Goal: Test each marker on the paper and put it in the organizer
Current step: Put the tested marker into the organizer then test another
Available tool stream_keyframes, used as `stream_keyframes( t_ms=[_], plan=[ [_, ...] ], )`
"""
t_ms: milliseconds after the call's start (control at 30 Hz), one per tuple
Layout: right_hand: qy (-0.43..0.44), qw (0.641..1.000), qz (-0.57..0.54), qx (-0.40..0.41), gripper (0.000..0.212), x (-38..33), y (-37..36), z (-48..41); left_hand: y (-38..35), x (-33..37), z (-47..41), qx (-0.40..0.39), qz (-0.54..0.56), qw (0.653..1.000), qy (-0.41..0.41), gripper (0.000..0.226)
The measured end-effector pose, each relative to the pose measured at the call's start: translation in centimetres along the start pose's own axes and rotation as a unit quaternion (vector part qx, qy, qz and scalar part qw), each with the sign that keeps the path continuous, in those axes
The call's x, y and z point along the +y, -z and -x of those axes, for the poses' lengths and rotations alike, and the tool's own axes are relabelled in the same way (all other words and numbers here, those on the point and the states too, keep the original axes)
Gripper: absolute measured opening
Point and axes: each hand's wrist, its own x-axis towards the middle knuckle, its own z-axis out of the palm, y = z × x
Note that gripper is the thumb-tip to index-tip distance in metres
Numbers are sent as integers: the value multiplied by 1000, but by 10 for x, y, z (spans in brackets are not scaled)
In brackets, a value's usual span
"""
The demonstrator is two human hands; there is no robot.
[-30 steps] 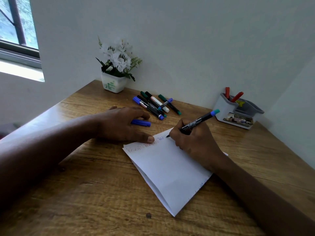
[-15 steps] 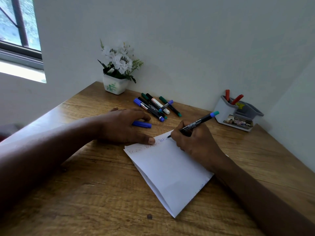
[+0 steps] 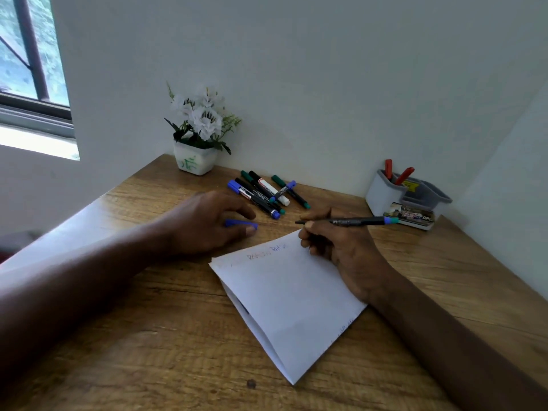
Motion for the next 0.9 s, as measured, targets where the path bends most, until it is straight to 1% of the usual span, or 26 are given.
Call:
stream_keyframes(
  t_ms=[100, 167, 233, 267, 333, 400, 467, 567, 633, 767, 900],
  plan=[
    [-19, 995, -49, -81, 26, -4, 4, -1, -3, -1, -2, 27, -23, 999, -6, 21],
    [-25, 992, -59, -112, 35, -7, 7, -1, -5, -3, -3, 52, -15, 999, -6, 13],
    [-14, 991, -64, -119, 30, -8, 9, -1, -5, -5, -2, 88, 26, 996, -12, 12],
    [-7, 991, -70, -114, 25, -8, 9, -1, -5, -5, -2, 109, 60, 992, -25, 12],
    [3, 990, -91, -106, 23, -7, 8, 0, -4, -3, 0, 128, 138, 980, -66, 12],
    [17, 989, -103, -108, 19, -6, 8, 1, -4, 2, 2, 121, 207, 965, -103, 12],
    [31, 986, -107, -121, 12, -6, 7, 2, -3, 6, 3, 113, 243, 956, -121, 13],
    [46, 985, -105, -133, 7, -6, 4, 5, -3, 11, 7, 95, 264, 951, -125, 18],
    [50, 985, -95, -138, 7, -7, 2, 7, -3, 14, 9, 84, 269, 951, -127, 17],
    [45, 988, -88, -123, 15, -8, 1, 7, -2, 18, 12, 61, 300, 944, -125, 15],
    [45, 986, -109, -119, 9, -9, -1, 7, 1, 18, 15, 51, 336, 934, -112, 23]
  ],
)
